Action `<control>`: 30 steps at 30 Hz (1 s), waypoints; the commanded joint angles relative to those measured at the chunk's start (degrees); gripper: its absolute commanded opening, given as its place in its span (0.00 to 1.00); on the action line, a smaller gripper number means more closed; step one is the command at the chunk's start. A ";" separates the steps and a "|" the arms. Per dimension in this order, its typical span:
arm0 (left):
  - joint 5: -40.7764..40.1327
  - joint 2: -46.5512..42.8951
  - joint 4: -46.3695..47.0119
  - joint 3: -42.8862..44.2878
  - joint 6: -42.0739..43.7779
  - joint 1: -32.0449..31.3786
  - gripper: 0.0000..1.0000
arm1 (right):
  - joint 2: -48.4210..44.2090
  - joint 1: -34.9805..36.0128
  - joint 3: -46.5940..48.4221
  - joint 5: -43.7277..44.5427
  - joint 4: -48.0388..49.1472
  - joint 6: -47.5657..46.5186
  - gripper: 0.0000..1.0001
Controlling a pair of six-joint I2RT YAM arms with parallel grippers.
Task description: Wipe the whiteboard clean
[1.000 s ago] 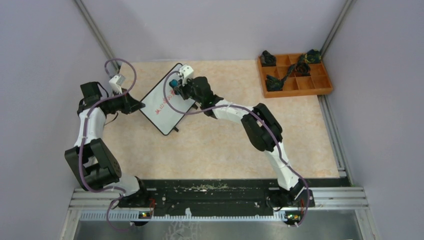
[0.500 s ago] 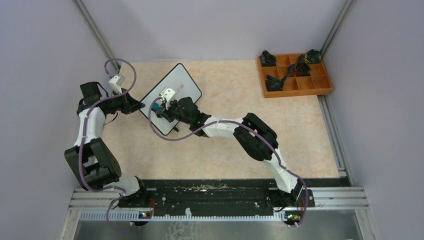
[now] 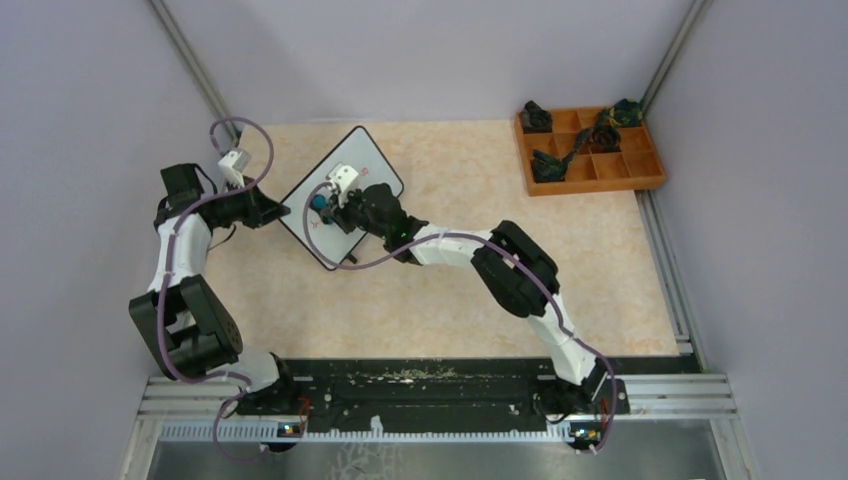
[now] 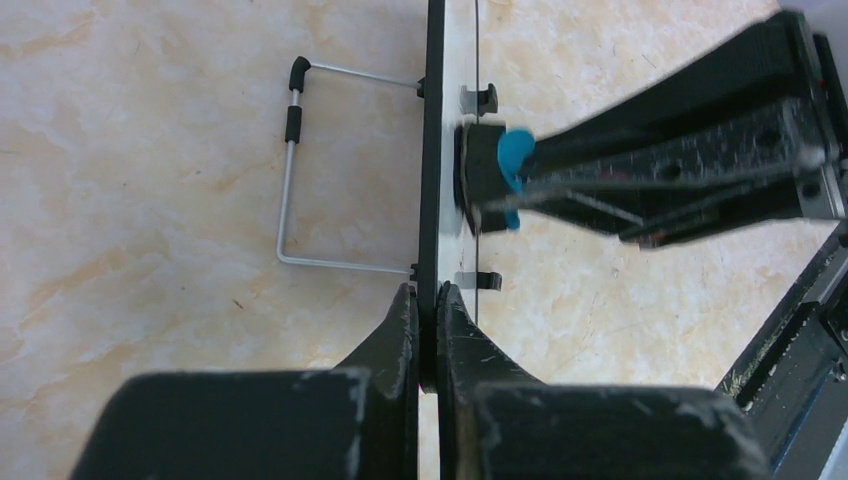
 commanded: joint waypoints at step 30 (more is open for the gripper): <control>-3.74 1.40 -5.97 0.51 7.94 -0.79 0.00 | 7.10 -15.39 11.45 0.21 -4.24 0.85 0.00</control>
